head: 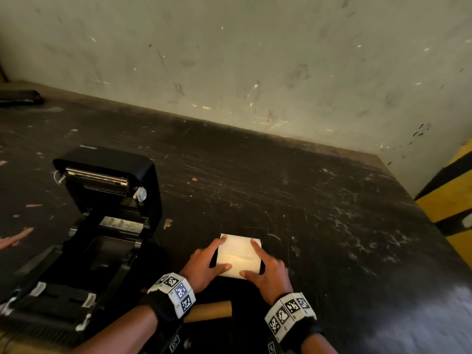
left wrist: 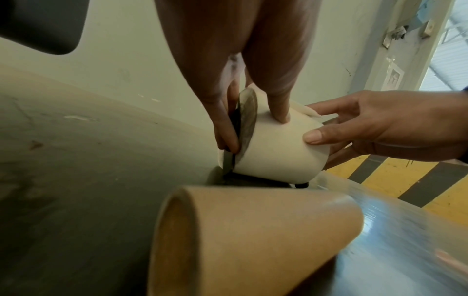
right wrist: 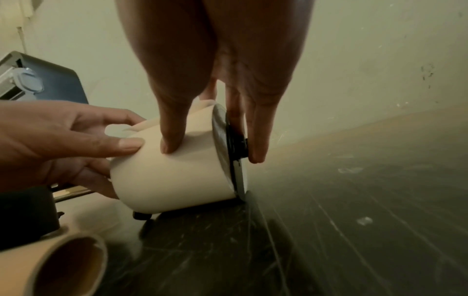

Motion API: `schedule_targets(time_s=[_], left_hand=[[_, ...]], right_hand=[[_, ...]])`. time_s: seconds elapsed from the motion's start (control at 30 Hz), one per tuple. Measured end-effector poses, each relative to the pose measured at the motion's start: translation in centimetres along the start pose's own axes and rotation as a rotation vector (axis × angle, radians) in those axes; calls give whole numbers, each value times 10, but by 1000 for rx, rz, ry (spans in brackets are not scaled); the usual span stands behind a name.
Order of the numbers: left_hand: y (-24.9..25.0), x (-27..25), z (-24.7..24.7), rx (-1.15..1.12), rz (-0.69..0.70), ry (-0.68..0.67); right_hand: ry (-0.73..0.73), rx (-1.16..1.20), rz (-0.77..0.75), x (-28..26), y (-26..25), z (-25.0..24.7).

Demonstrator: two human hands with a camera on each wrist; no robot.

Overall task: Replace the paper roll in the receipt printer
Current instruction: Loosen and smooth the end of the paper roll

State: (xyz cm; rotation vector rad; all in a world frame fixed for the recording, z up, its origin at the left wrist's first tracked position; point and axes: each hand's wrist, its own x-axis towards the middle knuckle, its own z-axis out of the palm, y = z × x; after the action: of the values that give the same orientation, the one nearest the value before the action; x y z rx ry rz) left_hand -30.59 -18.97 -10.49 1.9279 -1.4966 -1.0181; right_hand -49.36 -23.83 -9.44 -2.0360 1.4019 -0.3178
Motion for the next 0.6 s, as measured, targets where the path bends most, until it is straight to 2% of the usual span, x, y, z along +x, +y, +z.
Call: schedule_targets(time_s=[0.17,0.33,0.5,0.6], left_hand=[[3,-8,1,-30,5,44],[2,-19,-9,-82,98,82],[1,-45,-40,-39,91,149],[4,-69,-70,15,159,218]], right_hand=[[7,2,10,-5,-2,1],[15,-58,-29,-16,-15,-3],[64,-77,-126,-27,-39,-5],[79,-62,-207,-36,-69,-4]])
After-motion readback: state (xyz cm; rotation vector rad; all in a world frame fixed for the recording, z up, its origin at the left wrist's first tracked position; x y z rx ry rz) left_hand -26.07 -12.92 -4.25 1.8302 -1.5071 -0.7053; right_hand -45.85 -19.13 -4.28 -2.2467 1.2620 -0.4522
